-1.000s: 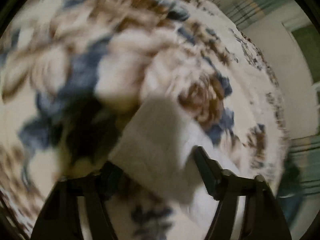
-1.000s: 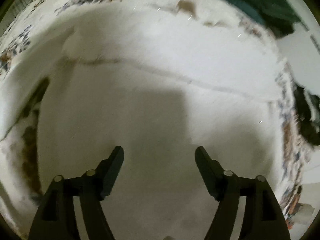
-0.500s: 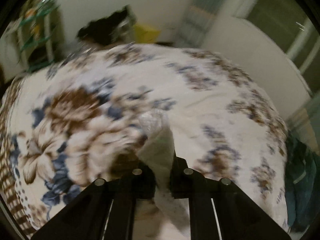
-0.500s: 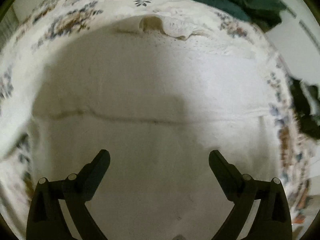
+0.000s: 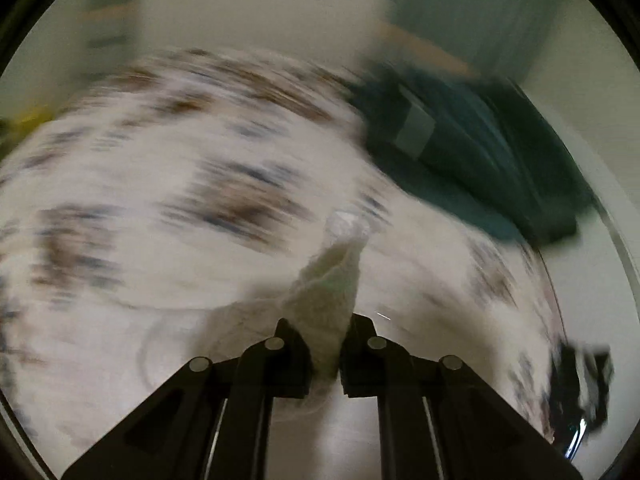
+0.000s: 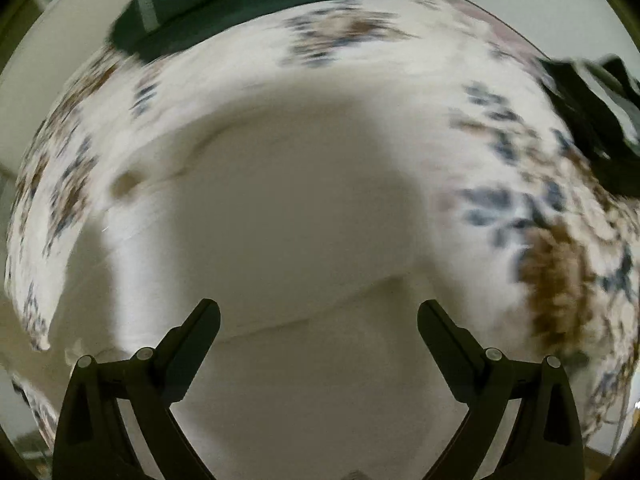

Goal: Fold small clothes

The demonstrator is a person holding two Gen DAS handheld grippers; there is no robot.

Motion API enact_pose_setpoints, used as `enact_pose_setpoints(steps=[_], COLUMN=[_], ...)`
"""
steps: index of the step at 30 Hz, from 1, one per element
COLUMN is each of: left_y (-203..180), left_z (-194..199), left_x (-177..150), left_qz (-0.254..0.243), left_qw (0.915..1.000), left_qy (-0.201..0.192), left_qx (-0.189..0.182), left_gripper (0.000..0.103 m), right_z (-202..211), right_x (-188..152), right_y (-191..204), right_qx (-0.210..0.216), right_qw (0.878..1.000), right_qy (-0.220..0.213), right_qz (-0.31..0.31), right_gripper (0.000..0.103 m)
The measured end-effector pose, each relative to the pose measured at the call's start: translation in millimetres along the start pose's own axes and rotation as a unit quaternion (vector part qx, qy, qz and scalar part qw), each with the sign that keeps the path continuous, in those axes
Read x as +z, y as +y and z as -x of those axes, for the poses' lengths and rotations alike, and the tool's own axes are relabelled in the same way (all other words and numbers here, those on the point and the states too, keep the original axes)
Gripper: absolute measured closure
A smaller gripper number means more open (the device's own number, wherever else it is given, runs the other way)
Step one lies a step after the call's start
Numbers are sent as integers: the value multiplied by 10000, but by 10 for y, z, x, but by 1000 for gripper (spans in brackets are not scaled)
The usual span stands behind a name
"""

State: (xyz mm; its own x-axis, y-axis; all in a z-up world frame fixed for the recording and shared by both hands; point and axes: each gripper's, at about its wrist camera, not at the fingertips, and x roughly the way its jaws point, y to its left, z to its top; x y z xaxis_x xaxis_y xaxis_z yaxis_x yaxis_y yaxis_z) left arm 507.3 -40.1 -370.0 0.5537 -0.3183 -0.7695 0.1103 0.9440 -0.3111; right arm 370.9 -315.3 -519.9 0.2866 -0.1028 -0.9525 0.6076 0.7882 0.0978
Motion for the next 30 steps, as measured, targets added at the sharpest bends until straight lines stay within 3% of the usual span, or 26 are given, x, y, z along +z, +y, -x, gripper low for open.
enact_pose_setpoints(steps=[4,6,7,10,13,14,15,17,20,23,25,26,28,30], left_y=[-1319,-1724,-1832,-2107,-2006,-1897,-1788,-1411,-865,-374,-143,-53,80,128], left_z=[-695,-954,-1054,-1280,-1150,-1087,-1033,-818,-584,-450,-494,-510,-527,-546], left_x=[-460,-694,-762,-916,-1011,-1071,-1132,-1297,-1609,-2036,-2298,-2402,-2542,-2578], left_qz=[-828,-1010,-1066,-1296,-1448,-1480,-1477,-1298,-1089,-884,-768,-676,-415,-311], left_qw=[9930,9875,9852,9801,9802,9798,9792,9776,9674,9517,9432,9415,9497,9533], left_qy=[726,1083,1236,1507,1299,1249,1207,1175,1286,1496,1776,1856,1819,1679], left_qx=[-430,-533,-526,-8,373,498,692,1169,1892,2531,2701,2730,2514,2492], left_gripper=[94,91,91,85,77,61,33,13,13,13,13,13,10,0], right_z=[51,79,86,110,145,153,165,184,131,-19,-178,-260,-407,-482], right_x=[111,108,121,161,210,243,282,358,490,672,790,840,898,883], right_y=[-765,-1109,-1287,-1744,-2037,-2083,-2114,-2073,-1820,-1410,-1092,-921,-552,-232], right_qx=[-142,-205,-219,-47,182,286,440,816,1328,1888,2113,2162,2257,2265], right_qw=[9992,9984,9979,9956,9937,9932,9928,9911,9858,9760,9703,9683,9622,9592], right_qy=[227,321,391,596,788,834,864,900,999,1086,1164,1231,1416,1493], right_qz=[-307,-411,-475,-728,-782,-760,-703,-553,-239,48,149,240,570,800], right_gripper=[3,3,3,3,3,3,6,20,43,44,41,36,28,26])
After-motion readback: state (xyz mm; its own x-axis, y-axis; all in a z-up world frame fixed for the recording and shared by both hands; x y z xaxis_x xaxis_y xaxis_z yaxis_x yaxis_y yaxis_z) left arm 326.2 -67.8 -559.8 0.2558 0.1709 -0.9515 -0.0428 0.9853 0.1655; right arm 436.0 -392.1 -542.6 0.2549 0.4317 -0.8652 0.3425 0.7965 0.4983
